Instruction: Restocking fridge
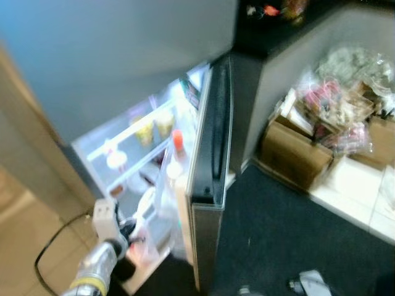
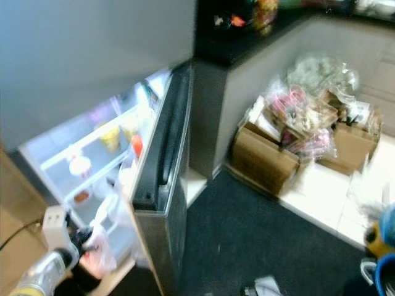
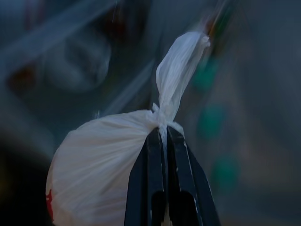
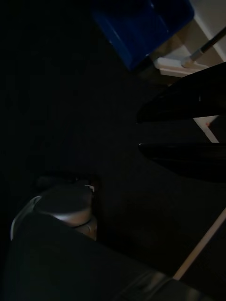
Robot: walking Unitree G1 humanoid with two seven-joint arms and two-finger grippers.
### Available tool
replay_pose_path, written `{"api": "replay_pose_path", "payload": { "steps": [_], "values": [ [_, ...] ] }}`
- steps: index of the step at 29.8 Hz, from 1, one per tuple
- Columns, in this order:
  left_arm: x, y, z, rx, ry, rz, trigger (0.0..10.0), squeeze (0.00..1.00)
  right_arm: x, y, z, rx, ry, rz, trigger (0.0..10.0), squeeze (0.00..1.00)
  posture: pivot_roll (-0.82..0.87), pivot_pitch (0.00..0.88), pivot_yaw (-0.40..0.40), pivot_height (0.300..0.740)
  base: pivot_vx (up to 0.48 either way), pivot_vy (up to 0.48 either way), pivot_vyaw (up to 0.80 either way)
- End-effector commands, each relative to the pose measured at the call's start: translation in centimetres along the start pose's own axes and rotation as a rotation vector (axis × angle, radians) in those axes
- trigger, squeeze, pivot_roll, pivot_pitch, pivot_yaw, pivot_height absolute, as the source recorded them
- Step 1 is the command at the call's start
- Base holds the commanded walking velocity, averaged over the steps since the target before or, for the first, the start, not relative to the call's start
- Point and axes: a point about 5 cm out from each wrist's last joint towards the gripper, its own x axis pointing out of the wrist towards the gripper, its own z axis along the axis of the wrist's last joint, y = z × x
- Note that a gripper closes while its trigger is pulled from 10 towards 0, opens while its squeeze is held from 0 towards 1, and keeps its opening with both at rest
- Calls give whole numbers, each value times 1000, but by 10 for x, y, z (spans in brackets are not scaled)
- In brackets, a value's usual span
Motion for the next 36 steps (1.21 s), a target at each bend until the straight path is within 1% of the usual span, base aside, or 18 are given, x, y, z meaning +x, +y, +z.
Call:
{"api": "replay_pose_path", "payload": {
  "steps": [1,4,6,8,9,10,11,17,20,21,23,25,27,28,29,30,31,36],
  "values": [
    [-1,-1,0,27,-16,-12,10000,0,0,0,5,8,-25,-6,10000,0,-63,33,61,740,0,0,0],
    [8,-9,20,90,-85,-61,10000,0,0,0,4,3,-23,-6,10000,0,-63,32,61,740,0,0,0],
    [8,-9,20,90,-85,-61,10000,0,0,0,4,3,-23,-6,10000,0,-63,32,61,740,0,0,0],
    [16,-17,40,124,-159,-112,10000,0,0,1,4,2,-23,-5,10000,0,-63,33,63,740,0,0,0],
    [16,-17,40,124,-159,-112,10000,0,0,1,4,2,-23,-5,10000,0,-63,33,63,740,0,0,0],
    [22,-27,56,147,-224,-169,10000,0,0,1,4,2,-22,-6,10000,0,-64,32,64,740,0,0,0],
    [25,-34,62,162,-245,-204,10000,0,0,1,4,2,-22,-7,10000,0,-64,32,64,740,0,0,0],
    [29,-49,63,167,-266,-275,10000,0,0,1,3,4,-20,-11,10000,0,-66,32,65,740,0,0,0],
    [31,-75,50,162,-245,-375,10000,0,0,1,2,4,-16,-13,10000,0,-66,34,64,740,0,0,0],
    [31,-75,50,162,-245,-375,10000,0,0,1,2,4,-16,-13,10000,0,-66,34,64,740,0,0,0],
    [32,-88,43,149,-235,-416,10000,0,0,1,1,5,-15,-13,10000,0,-67,33,64,740,0,0,0],
    [33,-92,42,140,-235,-425,10000,0,0,1,1,6,-14,-13,10000,0,-67,33,64,740,0,0,0],
    [34,-101,40,88,-245,-437,10000,0,0,1,0,4,-12,-13,10000,0,-67,33,64,740,0,0,0],
    [34,-101,40,88,-245,-437,10000,0,0,1,0,4,-12,-13,10000,0,-67,33,64,740,0,0,0],
    [37,-113,39,-16,-262,-448,10000,0,0,1,0,1,-10,-13,10000,0,-61,33,61,740,0,0,0],
    [37,-121,37,-28,-261,-467,10000,0,0,1,0,0,-9,-13,10000,0,-61,33,61,740,0,0,0],
    [37,-121,37,-28,-261,-467,10000,0,0,1,0,0,-9,-13,10000,0,-61,33,61,740,0,0,0],
    [38,-149,34,-55,-262,-540,10000,0,0,1,-1,1,-10,-13,10000,0,-67,35,61,740,0,0,0]
  ]
}}
